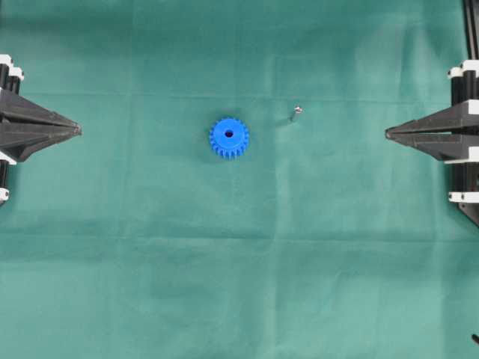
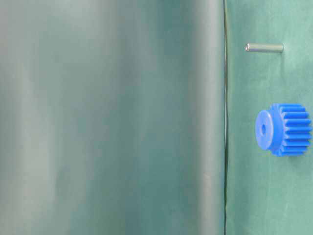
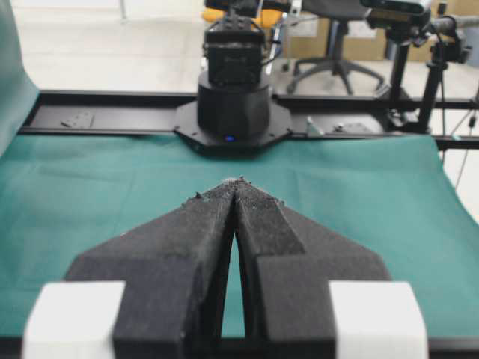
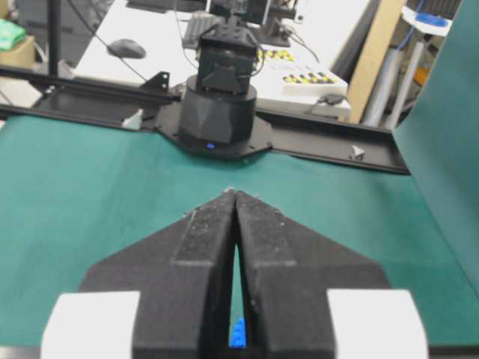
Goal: Insert the shaft placed at a random location into the center hole of the small gear at another random location.
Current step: 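Move the right gripper toward the small metal shaft, then lower the right gripper and close it on the metal shaft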
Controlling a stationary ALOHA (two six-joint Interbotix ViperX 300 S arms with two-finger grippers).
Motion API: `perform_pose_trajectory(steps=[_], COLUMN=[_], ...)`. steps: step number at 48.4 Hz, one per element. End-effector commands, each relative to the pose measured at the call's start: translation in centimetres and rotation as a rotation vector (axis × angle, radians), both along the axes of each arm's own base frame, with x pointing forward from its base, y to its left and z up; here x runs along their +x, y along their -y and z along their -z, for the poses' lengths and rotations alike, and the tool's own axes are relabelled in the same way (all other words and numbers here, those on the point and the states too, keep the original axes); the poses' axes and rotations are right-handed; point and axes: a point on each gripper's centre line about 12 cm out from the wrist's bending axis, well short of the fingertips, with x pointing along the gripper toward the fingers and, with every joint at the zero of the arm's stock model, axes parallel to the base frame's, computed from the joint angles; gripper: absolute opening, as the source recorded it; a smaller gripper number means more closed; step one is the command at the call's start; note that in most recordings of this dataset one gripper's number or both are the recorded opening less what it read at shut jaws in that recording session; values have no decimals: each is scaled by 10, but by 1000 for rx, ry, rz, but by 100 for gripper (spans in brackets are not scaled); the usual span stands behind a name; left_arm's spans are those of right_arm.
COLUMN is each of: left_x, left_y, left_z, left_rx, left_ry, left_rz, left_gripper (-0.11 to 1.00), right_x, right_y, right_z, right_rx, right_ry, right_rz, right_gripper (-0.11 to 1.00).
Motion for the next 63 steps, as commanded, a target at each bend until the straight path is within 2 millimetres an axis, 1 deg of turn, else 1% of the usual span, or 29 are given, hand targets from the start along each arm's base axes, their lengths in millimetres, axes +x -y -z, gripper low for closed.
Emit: perform_pose_trajectory(steps=[1,8,15,24,30,31,33,40,42,43,45,48,52,63], left_x=[1,1,2,2,2,1,2,1,1,1,1,1,0,-1], left_y=[-1,-1,-1,-1,-1,-1,-1,-1,-2,-1,-1,-1,-1,-1], left_z=[-8,-8,-6,-6,-5,-5,-4,-1,1,1,2,3,5,6], left_rx=[-19,-18,-22,-24,-27,-28,-31,-37,-37,-39,-40,-42,-45,-45], left_ry=[26,28,20,20,20,18,14,8,5,3,2,-1,-6,-8], left_rz=[-9,-8,-8,-8,-8,-8,-9,-8,-9,-8,-8,-8,-8,-8], left_gripper=[0,0,0,0,0,0,0,0,0,0,0,0,0,0], right_x=[4,13,26,48,64,66,70,86,90,92,95,100,103,100], right_y=[2,16,31,46,62,65,71,85,88,89,91,93,94,93], right_z=[-13,-2,20,54,85,89,98,129,135,139,145,154,165,179], right_rx=[-5,6,11,32,80,90,106,132,133,135,137,145,154,182], right_ry=[31,-23,-96,-202,-283,-294,-318,-379,-387,-396,-406,-424,-457,-500], right_rz=[11,73,136,183,246,258,279,325,333,336,341,347,352,357], right_gripper=[0,0,0,1,2,5,13,56,67,70,70,63,58,56])
